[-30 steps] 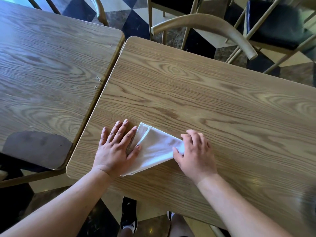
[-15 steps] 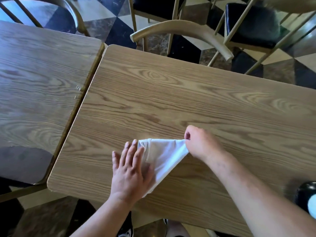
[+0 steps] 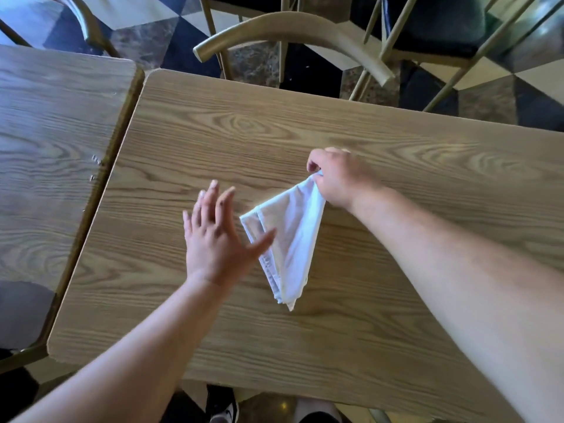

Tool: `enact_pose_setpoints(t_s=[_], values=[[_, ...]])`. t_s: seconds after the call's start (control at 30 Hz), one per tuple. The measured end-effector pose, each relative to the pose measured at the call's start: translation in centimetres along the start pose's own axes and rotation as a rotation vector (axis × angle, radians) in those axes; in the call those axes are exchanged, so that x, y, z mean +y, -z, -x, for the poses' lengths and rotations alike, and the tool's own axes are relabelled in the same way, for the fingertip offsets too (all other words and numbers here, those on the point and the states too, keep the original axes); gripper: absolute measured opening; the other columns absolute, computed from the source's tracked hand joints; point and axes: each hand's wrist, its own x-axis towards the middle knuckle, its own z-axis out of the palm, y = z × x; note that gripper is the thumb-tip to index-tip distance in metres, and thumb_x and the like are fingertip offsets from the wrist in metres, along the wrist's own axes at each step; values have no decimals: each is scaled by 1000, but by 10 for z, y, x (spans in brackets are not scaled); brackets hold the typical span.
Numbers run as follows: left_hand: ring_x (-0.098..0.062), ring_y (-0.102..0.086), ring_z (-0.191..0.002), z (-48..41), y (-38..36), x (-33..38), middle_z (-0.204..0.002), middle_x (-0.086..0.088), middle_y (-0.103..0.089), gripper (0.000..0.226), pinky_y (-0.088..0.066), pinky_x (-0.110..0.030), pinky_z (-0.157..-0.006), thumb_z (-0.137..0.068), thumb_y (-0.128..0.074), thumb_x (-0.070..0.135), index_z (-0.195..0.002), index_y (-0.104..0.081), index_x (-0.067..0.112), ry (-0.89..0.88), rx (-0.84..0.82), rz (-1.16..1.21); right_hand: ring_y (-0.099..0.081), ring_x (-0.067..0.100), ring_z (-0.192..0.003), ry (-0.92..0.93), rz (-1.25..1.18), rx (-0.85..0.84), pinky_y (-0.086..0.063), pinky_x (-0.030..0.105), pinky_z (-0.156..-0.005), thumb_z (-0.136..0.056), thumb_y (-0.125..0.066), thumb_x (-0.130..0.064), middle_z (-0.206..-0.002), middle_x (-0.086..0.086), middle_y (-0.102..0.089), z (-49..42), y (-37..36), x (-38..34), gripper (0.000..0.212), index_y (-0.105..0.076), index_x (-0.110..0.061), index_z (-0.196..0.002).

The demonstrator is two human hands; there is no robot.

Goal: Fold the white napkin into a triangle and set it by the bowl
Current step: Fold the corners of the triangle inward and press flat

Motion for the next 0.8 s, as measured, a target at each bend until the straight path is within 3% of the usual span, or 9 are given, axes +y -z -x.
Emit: enact_pose_setpoints(t_s=[0.13,0.23,0.3,0.4,0.47,0.6,0.67,0.8], values=[[-17,0,-164,-55,8,-4,-178,3,-9,115,3,-53,-132,-70,-64,90,-162,-28,31,5,-116,-113,-60,32,-112,-66,-64,19,-50,39,-87,-95,-63,-20,-123,4,-62,-12,6,0,32,-59,-24,-126],[-12,6,-163,-63,2,-14,-178,6,-8,113,8,-51,-132,-71,-52,98,-162,-29,34,-31,-189,-165,-65,31,-104,-285,-286,27,-56,43,-89,-90,-67,-20,-124,3,-62,-14,1,2,46,-54,-24,-134],[-10,9,-163,-60,-2,-16,-178,7,-8,112,10,-49,-131,-73,-47,99,-163,-28,36,-38,-173,-192,-65,27,-104,-419,-427,36,-54,39,-90,-88,-68,-17,-125,2,-61,-15,-3,3,50,-53,-23,-136],[-10,8,-163,-62,-3,-15,-178,7,-8,112,10,-49,-131,-71,-44,100,-162,-28,36,-32,-158,-219,-60,12,-81,-552,-642,50,-48,27,-68,-90,-68,-17,-119,-1,-60,-21,-3,2,47,-55,-22,-135],[-11,8,-163,-62,-3,-15,-178,7,-9,113,8,-50,-131,-71,-43,100,-162,-29,36,-37,-155,-224,-53,6,-69,-605,-742,39,-44,23,-59,-90,-69,-16,-105,-3,-60,-21,-6,4,41,-59,-18,-130],[-11,6,-163,-63,-3,-15,-178,6,-11,113,8,-50,-132,-71,-44,100,-161,-32,34,-34,-152,-223,-45,20,-65,-660,-846,45,-36,29,-62,-83,-65,-5,-73,2,-54,-11,-15,3,20,-69,4,-100],[-11,7,-163,-63,-3,-15,-178,5,-11,114,8,-50,-131,-70,-43,101,-162,-31,34,-33,-155,-225,-50,19,-63,-653,-850,41,-38,28,-58,-85,-64,-6,-72,0,-60,-2,-13,0,10,-72,-3,-90],[-12,6,-164,-64,-5,-17,-178,3,-11,116,7,-51,-131,-69,-41,102,-162,-31,33,-40,-153,-217,-51,15,-61,-520,-814,122,-40,28,-56,-86,-63,-10,-70,-9,-61,16,-4,-8,10,-69,-18,-84]])
